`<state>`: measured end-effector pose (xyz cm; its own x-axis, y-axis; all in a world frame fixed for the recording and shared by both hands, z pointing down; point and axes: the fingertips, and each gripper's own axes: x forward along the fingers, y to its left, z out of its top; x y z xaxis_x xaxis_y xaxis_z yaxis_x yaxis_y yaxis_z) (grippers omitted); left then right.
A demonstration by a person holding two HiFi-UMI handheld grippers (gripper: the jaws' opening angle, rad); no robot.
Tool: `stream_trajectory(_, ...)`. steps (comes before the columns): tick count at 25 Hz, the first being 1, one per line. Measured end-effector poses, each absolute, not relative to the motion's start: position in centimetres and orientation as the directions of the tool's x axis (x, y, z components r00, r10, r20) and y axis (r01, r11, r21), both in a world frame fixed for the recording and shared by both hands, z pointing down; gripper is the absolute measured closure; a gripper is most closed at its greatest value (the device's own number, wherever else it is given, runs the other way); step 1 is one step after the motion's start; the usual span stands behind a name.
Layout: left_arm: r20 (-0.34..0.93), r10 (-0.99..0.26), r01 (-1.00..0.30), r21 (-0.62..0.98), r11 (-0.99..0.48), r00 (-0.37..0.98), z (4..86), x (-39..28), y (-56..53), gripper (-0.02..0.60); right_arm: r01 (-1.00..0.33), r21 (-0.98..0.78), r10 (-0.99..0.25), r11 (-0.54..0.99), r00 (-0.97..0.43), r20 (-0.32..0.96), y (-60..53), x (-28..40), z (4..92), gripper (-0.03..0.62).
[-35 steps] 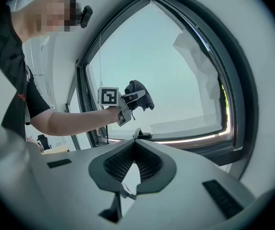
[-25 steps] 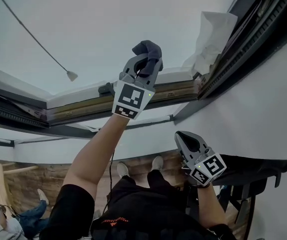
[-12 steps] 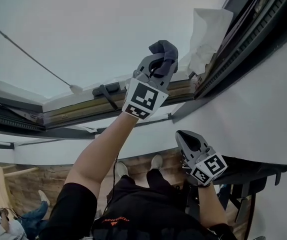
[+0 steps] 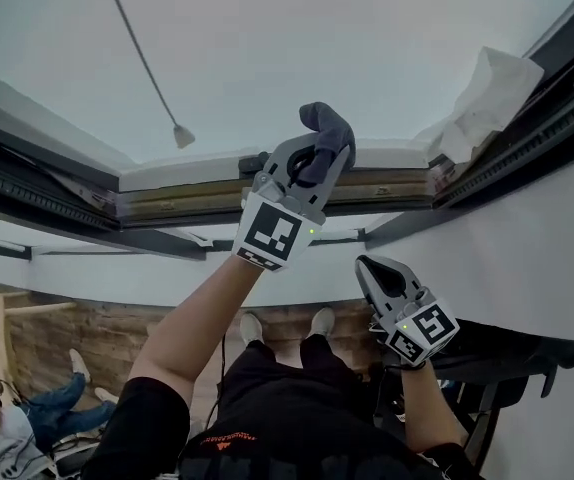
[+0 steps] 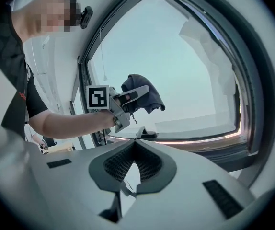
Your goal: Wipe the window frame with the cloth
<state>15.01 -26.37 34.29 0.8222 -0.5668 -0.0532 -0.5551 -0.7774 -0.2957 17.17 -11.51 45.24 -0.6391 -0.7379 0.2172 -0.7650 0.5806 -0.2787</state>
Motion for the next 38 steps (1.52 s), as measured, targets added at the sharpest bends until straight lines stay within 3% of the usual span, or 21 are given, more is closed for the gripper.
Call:
stream_trajectory(13, 0.023, -0.816, -0.771, -0.313, -0.554, 0.577, 38.3, -13.7, -28.2, 0.538, -0.674, -0.252, -0.629, 0.694, -0.738, 0.243, -12.9, 2.7, 44.9, 0.591)
stream_trajectory(20, 0.070, -0.880, -0.827, -0.315, -0.467, 0.470, 40.4, -23.4, -30.3, 0.538, -0.651, -0.234, -0.604, 0.722, -0.758, 0.247, -13.3, -1.8, 44.1, 0.590)
stream_trajectory(27, 0.101, -0.864, -0.819, -0.278, -0.501, 0.494, 42.7, -22.0, -32.6, 0.538, -0.672, -0.238, -0.619, 0.701, -0.740, 0.264, -13.5, -0.1, 44.6, 0.591)
stream_trajectory(38, 0.132, -0.757, -0.709, -0.278, -0.648, 0.640, 43.4, -7.8, -33.0, 0.540, -0.720, -0.276, -0.682, 0.636, -0.692, 0.234, -13.6, 6.8, 45.2, 0.591)
